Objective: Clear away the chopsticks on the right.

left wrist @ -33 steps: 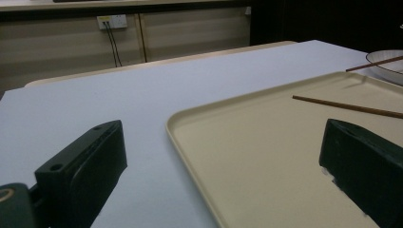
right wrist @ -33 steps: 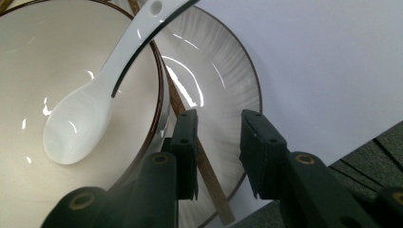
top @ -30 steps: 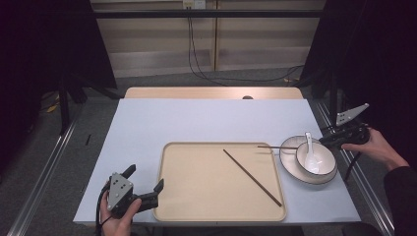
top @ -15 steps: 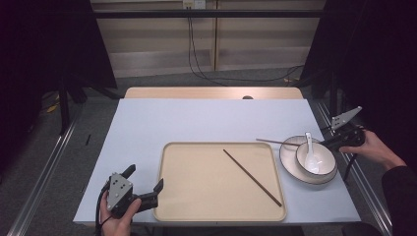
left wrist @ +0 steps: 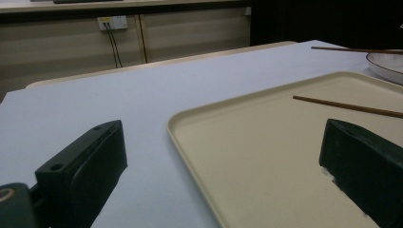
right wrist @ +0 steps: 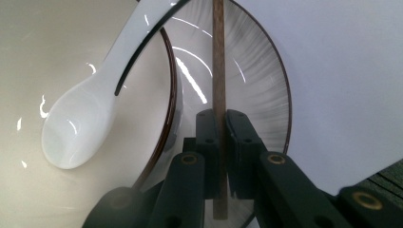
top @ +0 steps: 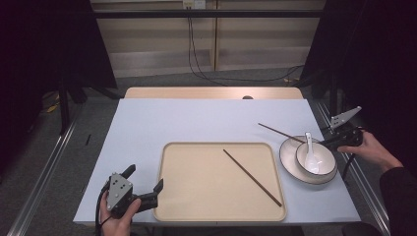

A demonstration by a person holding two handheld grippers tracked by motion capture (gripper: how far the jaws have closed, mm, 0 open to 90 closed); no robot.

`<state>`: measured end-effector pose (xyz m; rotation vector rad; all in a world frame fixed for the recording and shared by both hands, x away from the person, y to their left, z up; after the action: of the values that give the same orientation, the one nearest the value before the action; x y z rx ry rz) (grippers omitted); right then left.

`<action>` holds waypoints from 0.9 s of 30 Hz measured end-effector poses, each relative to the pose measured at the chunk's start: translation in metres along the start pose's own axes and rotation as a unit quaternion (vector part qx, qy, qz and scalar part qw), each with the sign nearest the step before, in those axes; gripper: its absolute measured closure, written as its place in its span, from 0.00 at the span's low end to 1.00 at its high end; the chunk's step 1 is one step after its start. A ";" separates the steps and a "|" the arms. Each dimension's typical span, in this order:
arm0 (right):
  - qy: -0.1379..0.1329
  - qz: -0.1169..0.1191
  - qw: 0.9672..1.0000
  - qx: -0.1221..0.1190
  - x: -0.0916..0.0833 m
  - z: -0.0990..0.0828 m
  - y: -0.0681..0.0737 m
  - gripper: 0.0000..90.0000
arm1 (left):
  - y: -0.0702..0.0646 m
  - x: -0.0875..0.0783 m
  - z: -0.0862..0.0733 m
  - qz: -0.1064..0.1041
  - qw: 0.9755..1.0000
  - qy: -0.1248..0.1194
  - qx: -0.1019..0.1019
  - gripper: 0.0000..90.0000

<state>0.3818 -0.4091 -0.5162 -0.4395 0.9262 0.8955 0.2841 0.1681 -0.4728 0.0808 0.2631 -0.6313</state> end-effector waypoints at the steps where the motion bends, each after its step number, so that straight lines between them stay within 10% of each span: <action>1: 0.002 -0.001 1.000 0.007 -0.002 0.000 0.000 0.93 | 0.000 0.000 0.000 0.003 1.000 0.001 0.000 0.02; 27: -0.064 -0.041 0.990 0.120 -0.026 0.023 -0.011 0.94 | 0.000 0.000 0.001 0.001 1.000 -0.004 -0.004 0.02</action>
<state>0.3950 -0.4123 -0.4822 -0.2091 0.8789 0.7181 0.2845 0.1681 -0.4720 0.0697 0.2580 -0.6291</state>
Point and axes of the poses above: each handheld gripper's, and its own axes: x roughly forward along the jaws, z roughly out of its top, y roughly to its left, the point moved 9 cm from there along x, roughly forward along the jaws, and after that the axes turned 5 degrees about -z, right-handed, at the moved point
